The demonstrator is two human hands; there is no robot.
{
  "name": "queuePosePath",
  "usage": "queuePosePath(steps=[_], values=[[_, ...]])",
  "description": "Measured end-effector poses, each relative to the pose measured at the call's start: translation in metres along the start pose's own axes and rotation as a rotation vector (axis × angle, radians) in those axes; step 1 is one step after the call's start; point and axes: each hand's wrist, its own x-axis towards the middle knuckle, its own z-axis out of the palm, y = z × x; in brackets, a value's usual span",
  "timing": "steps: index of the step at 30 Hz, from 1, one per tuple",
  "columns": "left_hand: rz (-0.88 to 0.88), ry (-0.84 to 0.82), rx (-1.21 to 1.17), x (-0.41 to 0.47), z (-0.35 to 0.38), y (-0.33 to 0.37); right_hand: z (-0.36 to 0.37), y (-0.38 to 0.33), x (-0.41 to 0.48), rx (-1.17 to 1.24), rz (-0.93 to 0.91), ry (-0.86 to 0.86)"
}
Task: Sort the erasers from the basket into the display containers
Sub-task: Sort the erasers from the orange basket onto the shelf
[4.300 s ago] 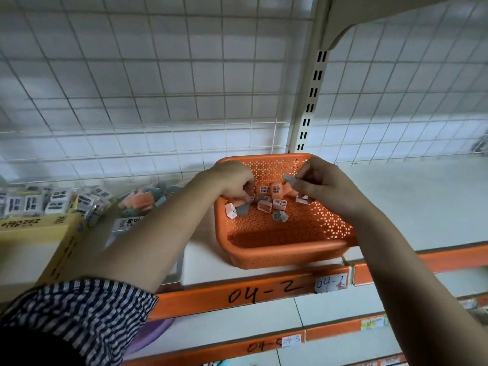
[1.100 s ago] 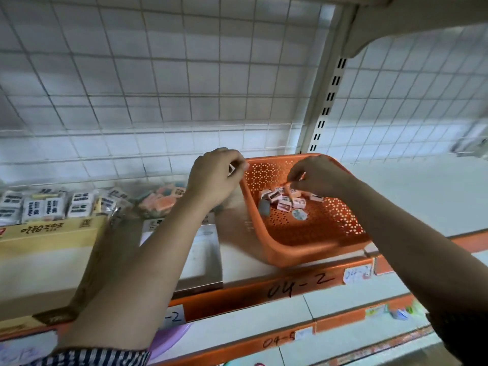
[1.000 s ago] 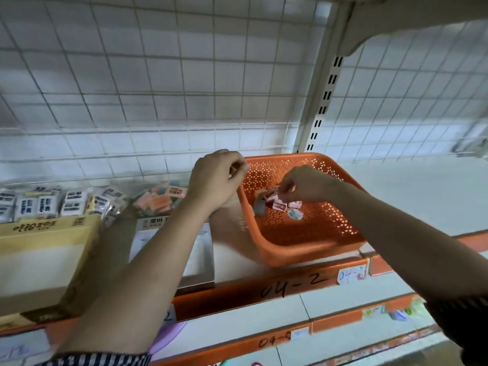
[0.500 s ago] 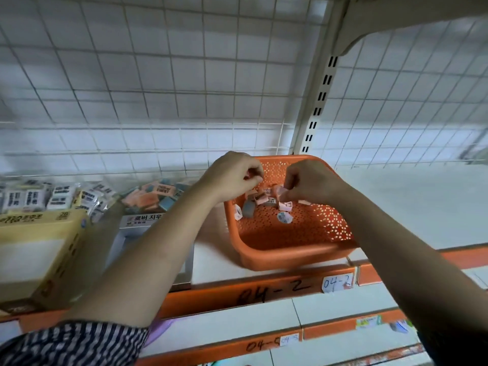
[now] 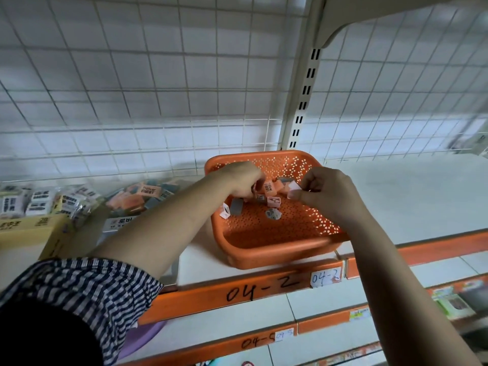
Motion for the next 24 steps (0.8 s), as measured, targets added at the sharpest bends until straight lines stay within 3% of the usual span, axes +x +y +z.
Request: queuePosePath(steps=[5, 10, 16, 24], values=[[0.003, 0.039, -0.108, -0.005, -0.005, -0.002, -0.001, -0.008, 0.001, 0.073, 0.005, 0.038], [-0.008, 0.323, -0.262, -0.046, -0.032, -0.011, 0.006, -0.037, 0.000, 0.190, -0.013, 0.037], [-0.180, 0.604, -0.464, -0.142, -0.055, -0.056, 0.045, -0.109, -0.007, 0.381, -0.103, -0.021], [-0.395, 0.758, -0.501, -0.277, -0.048, -0.143, 0.154, -0.210, -0.008, 0.549, -0.171, -0.217]])
